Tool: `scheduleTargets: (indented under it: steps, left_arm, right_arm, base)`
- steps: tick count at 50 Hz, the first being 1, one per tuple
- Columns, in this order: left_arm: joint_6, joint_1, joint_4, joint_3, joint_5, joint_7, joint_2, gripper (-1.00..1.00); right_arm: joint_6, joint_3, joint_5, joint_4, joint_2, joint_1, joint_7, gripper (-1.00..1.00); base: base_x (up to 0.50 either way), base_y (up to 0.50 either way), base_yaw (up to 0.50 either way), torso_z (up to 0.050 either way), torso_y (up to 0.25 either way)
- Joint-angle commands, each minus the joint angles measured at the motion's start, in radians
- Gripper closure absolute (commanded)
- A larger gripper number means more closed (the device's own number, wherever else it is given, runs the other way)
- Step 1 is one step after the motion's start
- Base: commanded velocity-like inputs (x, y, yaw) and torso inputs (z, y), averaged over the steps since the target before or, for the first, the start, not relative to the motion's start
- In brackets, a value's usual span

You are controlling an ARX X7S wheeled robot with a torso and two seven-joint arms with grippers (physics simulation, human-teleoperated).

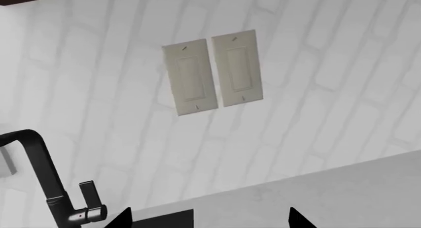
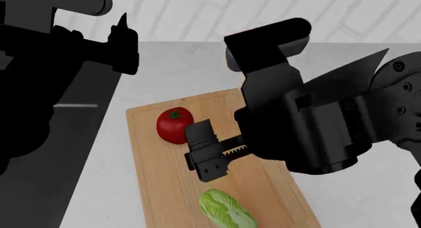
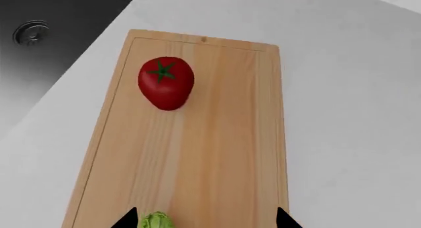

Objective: Pick the vegetables from the sink and place them on the cutting board.

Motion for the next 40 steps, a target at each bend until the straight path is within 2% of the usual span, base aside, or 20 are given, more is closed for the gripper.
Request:
scheduleTargets:
  steps: [1, 5, 10, 14, 19, 27, 31, 40]
  left_arm:
    - [0.002, 0.044, 0.074, -0.035, 0.027, -0.021, -0.002, -1.0]
    - [0.037, 0.102, 0.144, -0.043, 0.043, -0.057, -0.022, -1.0]
    - [0.035, 0.162, 0.232, -0.064, 0.031, -0.114, -0.042, -1.0]
    - [0.034, 0.184, 0.276, -0.075, 0.026, -0.141, -0.053, -1.0]
    - [0.101, 0.223, 0.272, -0.072, 0.043, -0.108, -0.059, -1.0]
    - [0.193, 0.265, 0.283, -0.047, 0.109, -0.09, -0.074, -1.0]
    - [0.239, 0.29, 0.28, -0.057, 0.111, -0.078, -0.07, -1.0]
    - [0.26, 0.321, 0.304, -0.053, 0.116, -0.085, -0.072, -1.0]
  right_arm:
    - [-0.134, 0.037, -0.42, -0.134, -0.002, 0.009, -0.273, -1.0]
    - [-0.277, 0.052, -0.572, -0.209, 0.03, -0.037, -0.303, -1.0]
    - [-0.39, 0.1, -0.603, -0.256, 0.052, -0.109, -0.274, -1.0]
    - [-0.419, 0.105, -0.629, -0.274, 0.067, -0.127, -0.267, -1.0]
    - [-0.494, 0.126, -0.665, -0.363, 0.096, -0.192, -0.237, -1.0]
    - [-0.64, 0.125, -0.793, -0.399, 0.094, -0.273, -0.283, -1.0]
    - [-0.691, 0.149, -0.817, -0.423, 0.105, -0.307, -0.247, -1.0]
    - [-0.779, 0.167, -0.86, -0.504, 0.132, -0.397, -0.223, -1.0]
  base:
    - [0.0, 0.0, 0.0, 0.0, 0.0]
    - [0.0, 0.0, 0.0, 0.0, 0.0]
    - [0.0, 0.0, 0.0, 0.0, 0.0]
    - [0.0, 0.0, 0.0, 0.0, 0.0]
    - [0.0, 0.0, 0.0, 0.0, 0.0]
    - [0.0, 0.0, 0.0, 0.0, 0.0]
    - [0.0, 0.0, 0.0, 0.0, 0.0]
    - [0.0, 0.0, 0.0, 0.0, 0.0]
